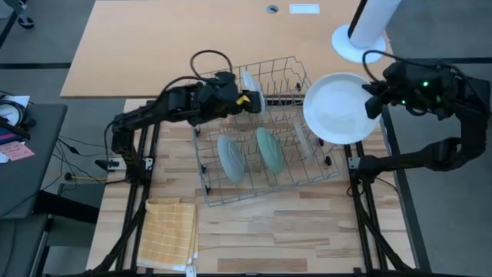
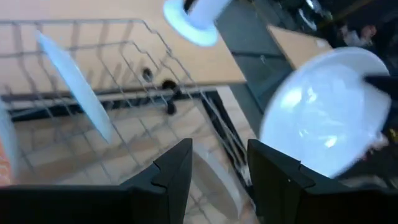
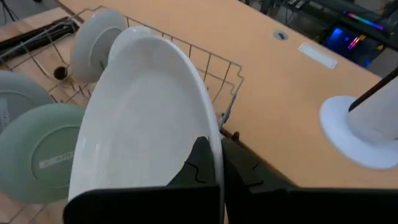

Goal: Sort dishes
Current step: Put the white plate in the dish rack

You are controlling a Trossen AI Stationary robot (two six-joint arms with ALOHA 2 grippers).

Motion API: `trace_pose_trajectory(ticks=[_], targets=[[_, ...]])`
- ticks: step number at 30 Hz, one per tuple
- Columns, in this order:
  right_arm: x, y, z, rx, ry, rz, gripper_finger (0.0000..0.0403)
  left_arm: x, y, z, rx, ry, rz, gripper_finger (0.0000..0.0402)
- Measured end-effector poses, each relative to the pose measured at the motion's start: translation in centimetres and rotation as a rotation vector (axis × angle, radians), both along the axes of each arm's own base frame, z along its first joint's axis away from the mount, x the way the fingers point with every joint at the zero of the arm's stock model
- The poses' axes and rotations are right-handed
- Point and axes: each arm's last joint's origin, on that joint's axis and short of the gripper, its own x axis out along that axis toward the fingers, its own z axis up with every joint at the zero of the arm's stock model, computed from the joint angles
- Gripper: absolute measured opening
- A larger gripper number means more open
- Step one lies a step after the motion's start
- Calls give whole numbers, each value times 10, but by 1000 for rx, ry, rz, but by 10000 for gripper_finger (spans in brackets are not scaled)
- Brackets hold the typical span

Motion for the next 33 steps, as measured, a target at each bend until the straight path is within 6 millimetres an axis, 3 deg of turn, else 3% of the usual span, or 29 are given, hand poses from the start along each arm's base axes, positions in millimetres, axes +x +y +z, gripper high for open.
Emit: trace_pose_trajectory(ticks=[8,15,21,28,33], targets=[[-15,9,-2,47,-138,7,0,14,-3,2,5,-73,-95,160],[-13,12,7,42,-269,94,0,20,-7,16,92,-167,-272,208],[0,12,17,17,-352,197,0,21,-5,24,123,-238,-275,246],[19,9,21,14,-385,236,0,20,6,24,-33,-327,-262,247],[36,4,17,30,-332,233,0,21,6,25,-23,-335,-275,247]])
